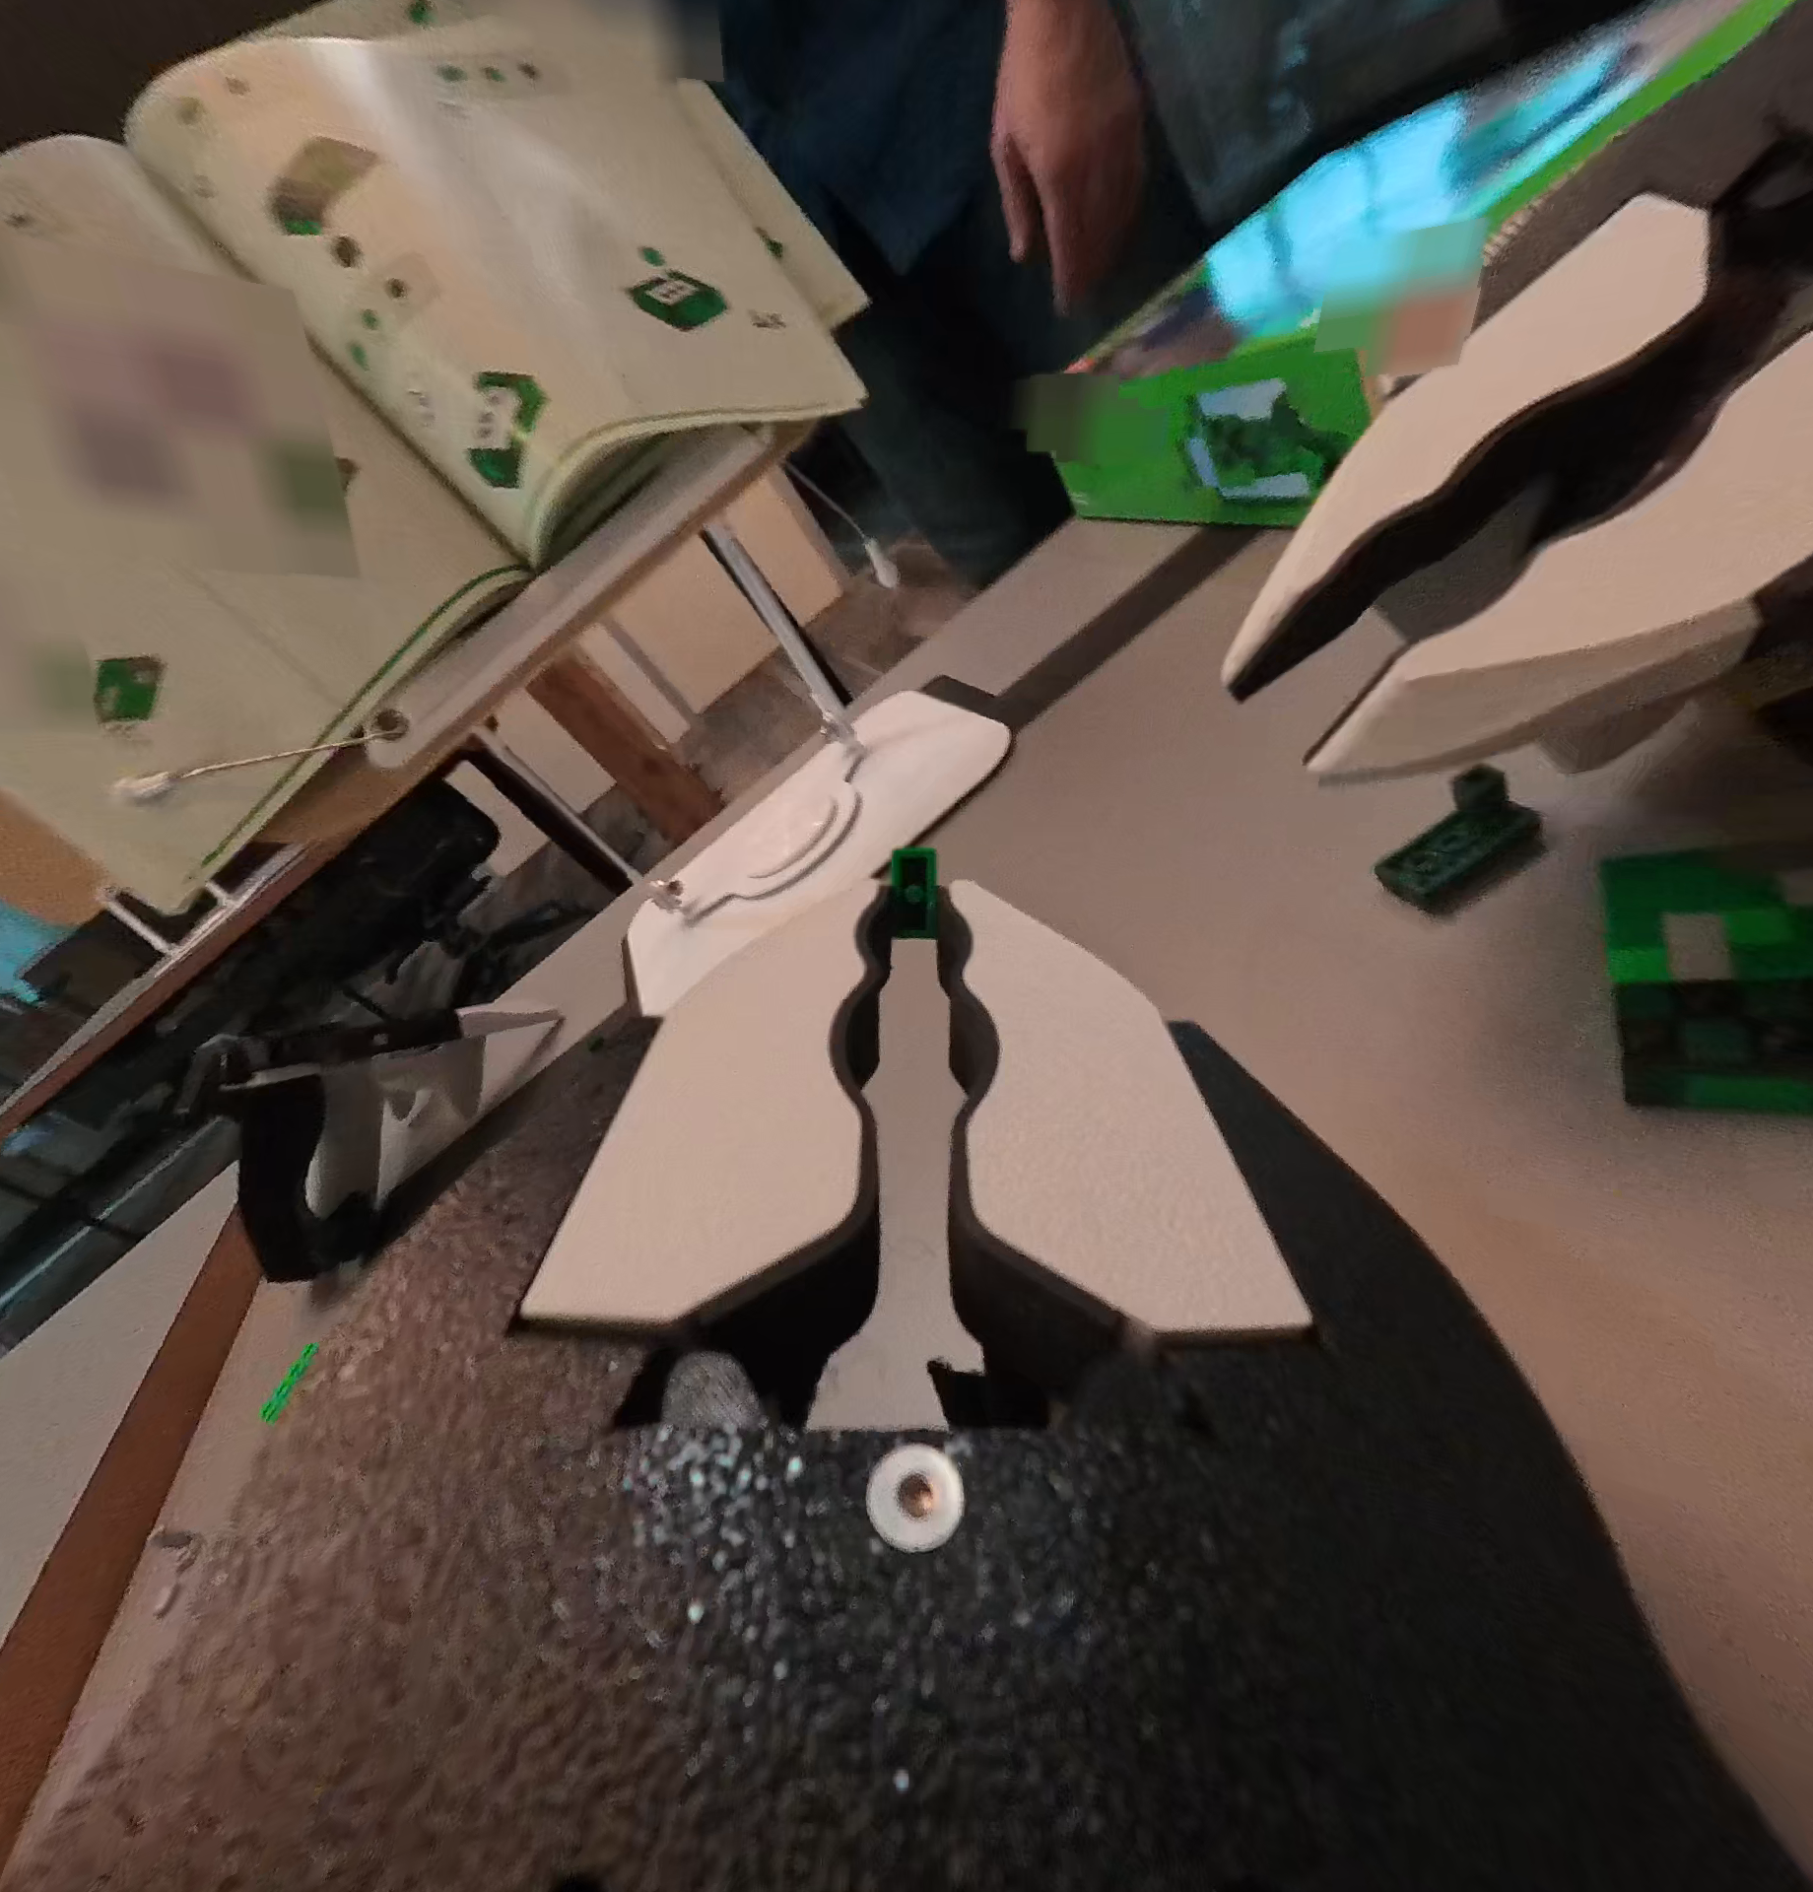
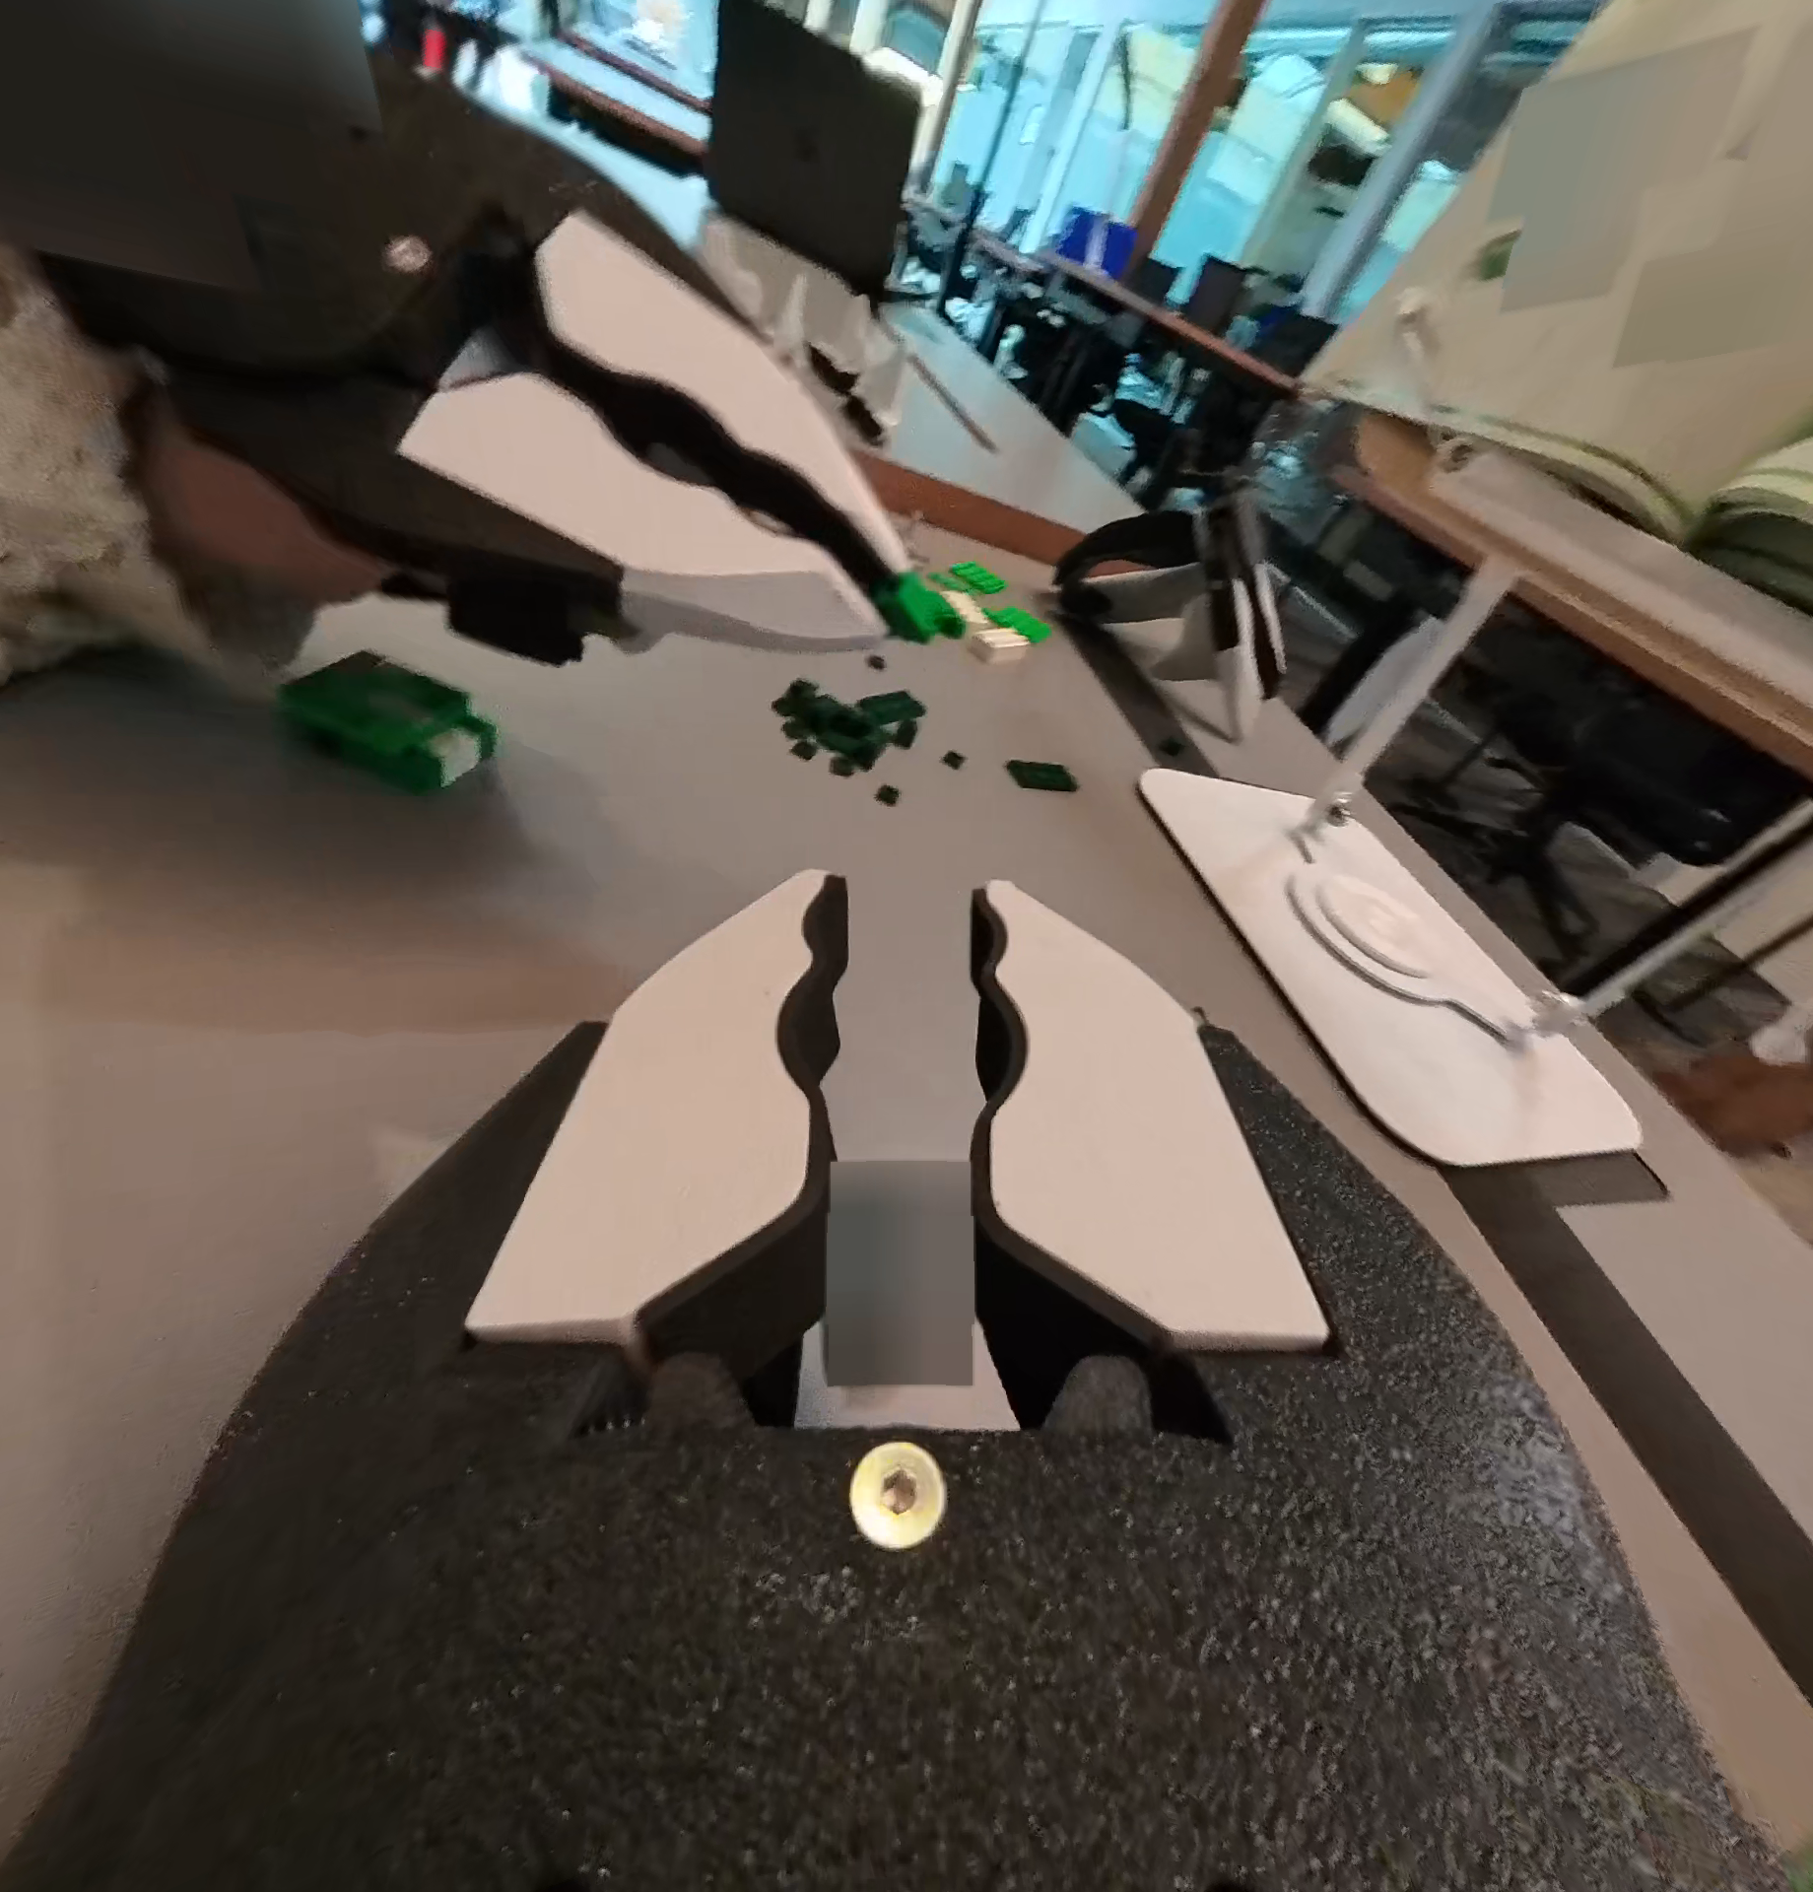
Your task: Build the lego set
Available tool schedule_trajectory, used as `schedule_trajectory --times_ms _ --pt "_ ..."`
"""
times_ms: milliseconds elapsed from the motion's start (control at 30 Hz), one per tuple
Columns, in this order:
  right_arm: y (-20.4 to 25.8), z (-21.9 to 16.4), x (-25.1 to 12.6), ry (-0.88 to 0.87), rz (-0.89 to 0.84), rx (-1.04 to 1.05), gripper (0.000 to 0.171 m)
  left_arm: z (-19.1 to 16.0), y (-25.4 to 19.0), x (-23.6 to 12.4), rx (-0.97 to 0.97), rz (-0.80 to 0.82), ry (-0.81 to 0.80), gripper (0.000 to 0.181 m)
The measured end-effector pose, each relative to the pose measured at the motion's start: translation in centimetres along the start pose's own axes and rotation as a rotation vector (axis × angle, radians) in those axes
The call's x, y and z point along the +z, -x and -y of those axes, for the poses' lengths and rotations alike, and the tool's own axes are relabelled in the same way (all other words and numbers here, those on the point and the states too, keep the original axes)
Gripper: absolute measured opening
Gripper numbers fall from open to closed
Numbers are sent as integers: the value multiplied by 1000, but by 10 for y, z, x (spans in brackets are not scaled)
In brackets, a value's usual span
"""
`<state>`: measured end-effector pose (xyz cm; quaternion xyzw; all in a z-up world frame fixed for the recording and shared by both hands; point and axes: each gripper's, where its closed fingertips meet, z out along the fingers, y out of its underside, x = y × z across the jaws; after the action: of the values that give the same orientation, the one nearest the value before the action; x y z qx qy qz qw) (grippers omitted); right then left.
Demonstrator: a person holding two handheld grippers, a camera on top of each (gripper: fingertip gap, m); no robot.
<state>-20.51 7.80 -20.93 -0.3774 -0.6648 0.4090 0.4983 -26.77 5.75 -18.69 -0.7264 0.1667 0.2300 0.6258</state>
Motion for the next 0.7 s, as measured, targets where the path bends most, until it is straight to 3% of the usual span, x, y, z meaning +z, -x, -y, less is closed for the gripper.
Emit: schedule_trajectory --times_ms 167,367,700 --pt "-25 2 -6 -29 -162 50 25 -2 6 -1 67 106 -45 8" --pt "-39 -4 -11 6 -314 -38 25 3 -4 -1 121 108 -89 8" --pt "-48 -6 -18 -19 -386 -54 23 6 -3 -5 53 84 -142 8"
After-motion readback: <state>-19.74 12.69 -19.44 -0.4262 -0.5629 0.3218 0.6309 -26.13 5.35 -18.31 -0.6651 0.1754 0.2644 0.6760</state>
